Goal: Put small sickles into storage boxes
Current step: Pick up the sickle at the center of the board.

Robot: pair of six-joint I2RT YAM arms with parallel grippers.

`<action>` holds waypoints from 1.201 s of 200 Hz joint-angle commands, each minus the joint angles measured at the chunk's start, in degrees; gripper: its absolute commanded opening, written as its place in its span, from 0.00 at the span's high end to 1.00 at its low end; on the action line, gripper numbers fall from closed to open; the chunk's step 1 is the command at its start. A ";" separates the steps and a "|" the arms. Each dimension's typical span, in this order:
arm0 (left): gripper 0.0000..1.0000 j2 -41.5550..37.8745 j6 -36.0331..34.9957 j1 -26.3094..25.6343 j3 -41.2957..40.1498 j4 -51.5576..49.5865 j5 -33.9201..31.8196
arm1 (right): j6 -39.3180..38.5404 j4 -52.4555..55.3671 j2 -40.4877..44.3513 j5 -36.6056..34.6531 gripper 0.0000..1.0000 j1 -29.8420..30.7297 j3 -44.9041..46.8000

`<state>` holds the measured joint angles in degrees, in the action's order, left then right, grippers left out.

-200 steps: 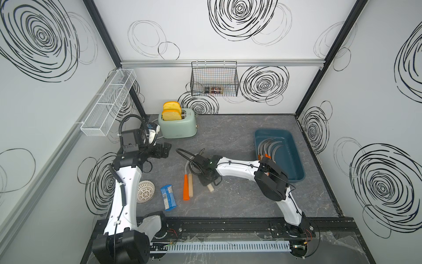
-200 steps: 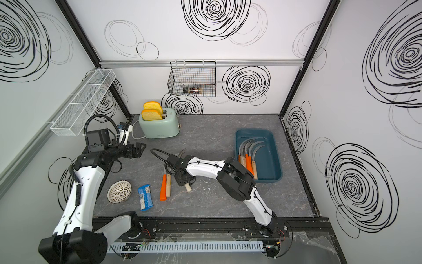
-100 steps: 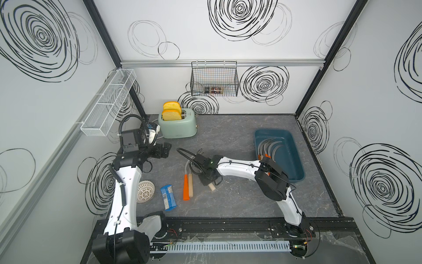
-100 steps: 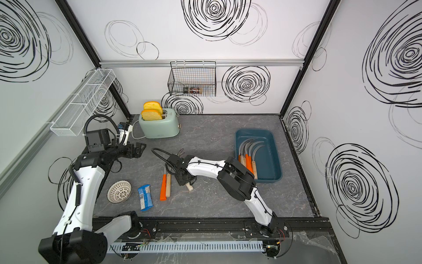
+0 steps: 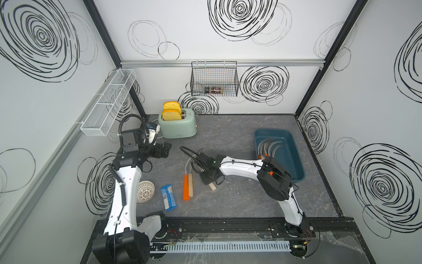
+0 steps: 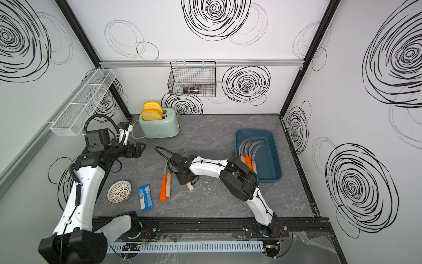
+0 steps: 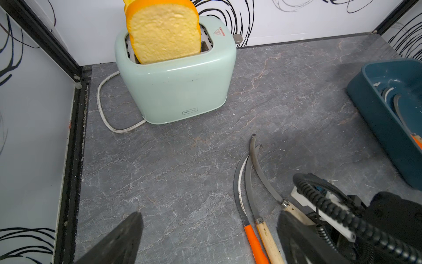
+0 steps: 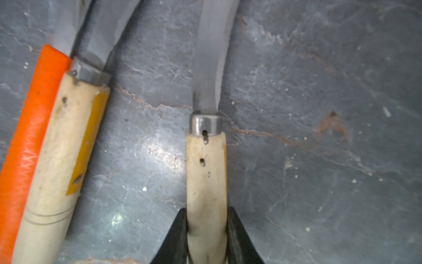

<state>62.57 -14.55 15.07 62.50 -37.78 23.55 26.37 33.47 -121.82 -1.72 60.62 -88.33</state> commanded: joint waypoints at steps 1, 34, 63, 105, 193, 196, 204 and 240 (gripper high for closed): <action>0.04 0.16 -0.42 0.49 1.99 0.51 0.58 | -0.15 0.39 -1.26 -0.72 0.76 -0.94 2.54; 0.04 -0.25 -0.55 0.40 1.84 0.34 0.13 | -0.35 -1.21 -0.57 0.00 0.82 -1.20 3.98; 0.04 -0.51 -0.28 0.14 1.90 0.34 -0.59 | -0.88 -1.79 -0.20 0.09 0.84 -1.28 4.26; 0.04 -0.65 0.18 -0.56 2.08 0.12 -0.79 | -1.82 -2.18 0.66 -0.12 0.90 -1.36 4.64; 0.04 -1.21 -1.66 -7.53 0.69 -2.13 -1.05 | -3.58 -4.95 5.86 1.61 0.95 -3.13 6.84; 0.04 -1.34 -1.67 -7.90 0.69 -2.13 -1.05 | -3.59 -4.98 6.01 1.65 0.95 -3.15 6.78; 0.04 -1.56 -1.88 -8.88 0.61 -2.21 -1.11 | -3.65 -4.91 6.28 1.83 0.95 -3.38 6.81; 0.04 -2.61 -2.55 -13.38 -0.04 -2.34 -1.73 | -3.95 -5.29 7.53 3.18 0.96 -4.44 7.38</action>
<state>61.45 -15.62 3.95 62.52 -40.34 22.06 23.46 27.99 -117.80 0.69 56.82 -81.76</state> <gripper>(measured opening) 0.962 0.258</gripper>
